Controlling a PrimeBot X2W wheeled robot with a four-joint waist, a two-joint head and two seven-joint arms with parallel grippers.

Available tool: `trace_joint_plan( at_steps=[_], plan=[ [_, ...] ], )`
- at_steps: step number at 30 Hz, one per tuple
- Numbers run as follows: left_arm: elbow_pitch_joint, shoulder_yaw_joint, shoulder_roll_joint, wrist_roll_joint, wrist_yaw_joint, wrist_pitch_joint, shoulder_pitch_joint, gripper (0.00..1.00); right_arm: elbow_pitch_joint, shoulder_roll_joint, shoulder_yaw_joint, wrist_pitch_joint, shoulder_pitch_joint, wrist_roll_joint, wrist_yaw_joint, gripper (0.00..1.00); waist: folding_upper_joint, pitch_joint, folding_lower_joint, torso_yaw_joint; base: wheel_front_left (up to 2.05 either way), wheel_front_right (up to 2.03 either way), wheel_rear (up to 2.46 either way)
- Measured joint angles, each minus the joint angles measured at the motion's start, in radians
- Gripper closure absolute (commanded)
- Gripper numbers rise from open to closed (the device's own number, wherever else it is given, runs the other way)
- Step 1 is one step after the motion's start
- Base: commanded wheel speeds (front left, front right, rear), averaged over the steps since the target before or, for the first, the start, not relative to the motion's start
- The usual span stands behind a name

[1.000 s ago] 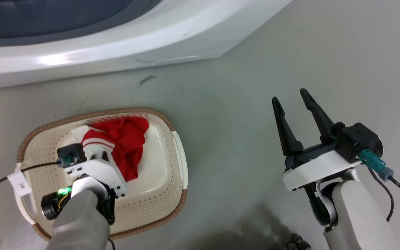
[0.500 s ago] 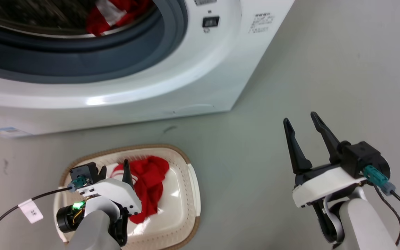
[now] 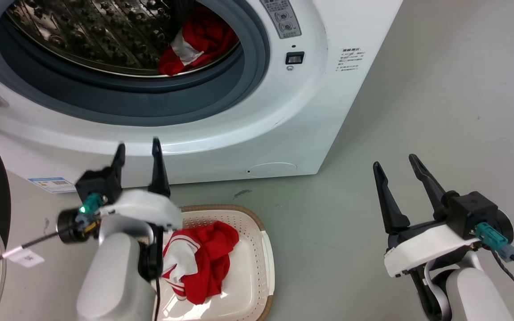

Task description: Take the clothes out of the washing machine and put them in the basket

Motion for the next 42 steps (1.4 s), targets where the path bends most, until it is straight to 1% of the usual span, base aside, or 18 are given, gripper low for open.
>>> trace_joint_plan(
  at_steps=[4, 8, 12, 15, 20, 24, 30, 37, 42],
  plan=[
    [-0.042, 0.013, 0.000, 0.028, -0.002, 0.000, -0.057, 0.00, -0.021, 0.000, -0.002, 0.009, 0.009, -0.002, 0.000, 0.00, 0.0000, -0.004, 0.0000, -0.001, 0.00, 0.00, 0.00],
    [-0.019, 0.023, 0.019, 0.052, -0.020, 0.000, -0.141, 0.00, -0.031, 0.000, 0.000, 0.013, 0.010, -0.003, 0.000, 0.00, 0.0000, -0.004, 0.0000, -0.012, 0.00, 0.00, 0.00],
    [0.058, 0.027, 0.048, 0.059, -0.044, 0.000, -0.253, 0.00, -0.034, 0.000, 0.013, 0.013, 0.010, 0.002, 0.000, 0.00, 0.0000, 0.005, 0.0000, -0.033, 0.00, 0.00, 0.00],
    [0.148, 0.030, 0.076, 0.060, -0.062, 0.000, -0.328, 0.00, -0.031, 0.000, 0.026, 0.007, 0.009, 0.018, 0.000, 0.00, 0.0000, 0.017, 0.0000, -0.055, 0.00, 0.00, 0.00],
    [0.302, 0.034, 0.130, 0.059, -0.072, 0.036, -0.455, 0.00, -0.019, 0.000, 0.032, -0.013, -0.006, 0.040, 0.000, 0.00, 0.0000, 0.056, 0.0000, -0.098, 0.00, 0.00, 0.00],
    [0.402, 0.036, 0.190, 0.059, -0.081, 0.100, -0.569, 0.00, -0.003, 0.000, 0.046, -0.037, -0.026, 0.056, 0.000, 0.00, 0.0000, 0.102, 0.0000, -0.134, 0.00, 0.00, 0.00],
    [0.521, 0.021, 0.264, 0.061, -0.108, 0.239, -0.736, 0.00, 0.030, -0.001, 0.085, -0.067, -0.063, 0.097, 0.000, 0.00, 0.0000, 0.179, 0.0001, -0.191, 0.00, 0.00, 0.00],
    [0.615, 0.003, 0.325, 0.058, -0.131, 0.426, -0.884, 0.00, 0.063, -0.001, 0.126, -0.099, -0.098, 0.133, 0.000, 0.00, 0.0000, 0.266, 0.0001, -0.258, 0.00, 0.00, 0.00],
    [0.665, -0.008, 0.358, 0.056, -0.134, 0.572, -0.962, 0.00, 0.081, -0.001, 0.148, -0.112, -0.116, 0.158, 0.000, 0.00, 0.0000, 0.319, 0.0002, -0.301, 0.00, 0.00, 0.00]
  ],
)
